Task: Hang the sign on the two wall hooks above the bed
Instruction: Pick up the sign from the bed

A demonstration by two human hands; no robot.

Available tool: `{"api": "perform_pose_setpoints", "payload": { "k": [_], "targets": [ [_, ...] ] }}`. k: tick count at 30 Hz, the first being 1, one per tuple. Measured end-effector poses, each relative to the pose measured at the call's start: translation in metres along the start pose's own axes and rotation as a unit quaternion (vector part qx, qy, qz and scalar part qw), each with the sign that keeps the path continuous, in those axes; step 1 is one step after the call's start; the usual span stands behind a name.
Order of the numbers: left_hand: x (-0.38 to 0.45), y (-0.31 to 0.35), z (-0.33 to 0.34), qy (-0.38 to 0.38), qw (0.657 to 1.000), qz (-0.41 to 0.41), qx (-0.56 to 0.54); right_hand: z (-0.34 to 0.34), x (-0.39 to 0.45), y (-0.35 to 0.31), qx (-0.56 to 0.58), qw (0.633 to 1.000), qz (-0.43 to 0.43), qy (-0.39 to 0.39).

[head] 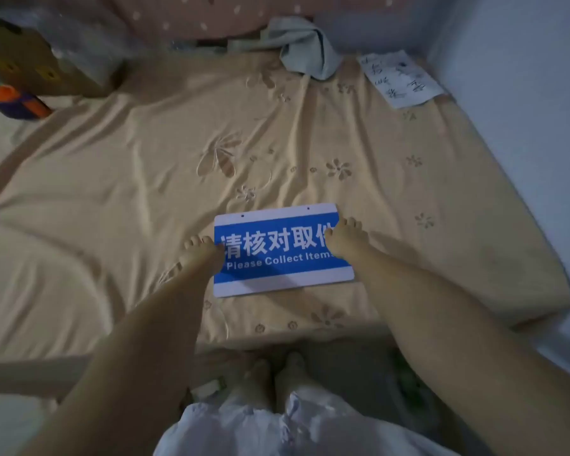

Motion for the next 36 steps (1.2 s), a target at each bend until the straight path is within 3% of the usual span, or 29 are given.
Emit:
{"api": "perform_pose_setpoints", "payload": {
  "k": [6,10,16,21,26,33,36],
  "targets": [
    [-0.012,0.002,0.003,0.047,0.997,-0.008,-0.062,0.007,0.002,0.003,0.024,0.998,0.043,0.045],
    [-0.016,-0.001,0.006,0.024,0.982,-0.06,-0.175,0.016,0.005,0.009,0.014,0.997,0.066,0.035],
    [-0.03,0.012,0.0,0.065,0.984,-0.031,-0.164,0.026,0.01,0.014,0.064,0.992,0.105,0.029],
    [-0.025,0.004,0.006,0.052,0.94,-0.116,-0.316,0.03,0.012,0.017,0.137,0.981,0.137,0.015],
    [-0.021,0.002,0.002,0.001,0.931,-0.151,-0.332,0.041,0.016,0.023,0.29,0.949,0.123,0.016],
    [-0.031,0.0,-0.012,0.104,0.86,-0.101,-0.489,0.036,0.008,0.014,0.37,0.923,0.084,0.058],
    [-0.035,0.001,-0.028,0.129,0.855,-0.079,-0.496,0.03,0.013,0.011,0.432,0.898,0.063,0.06]
  ]
}}
Point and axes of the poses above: each hand's wrist, its own x-axis towards the middle knuckle, its own z-axis out of the palm, y = z × x, the point moved 7 cm from there along x, towards the middle knuckle, and after that the axes turned 8 degrees about -x, right-handed, at the moved point
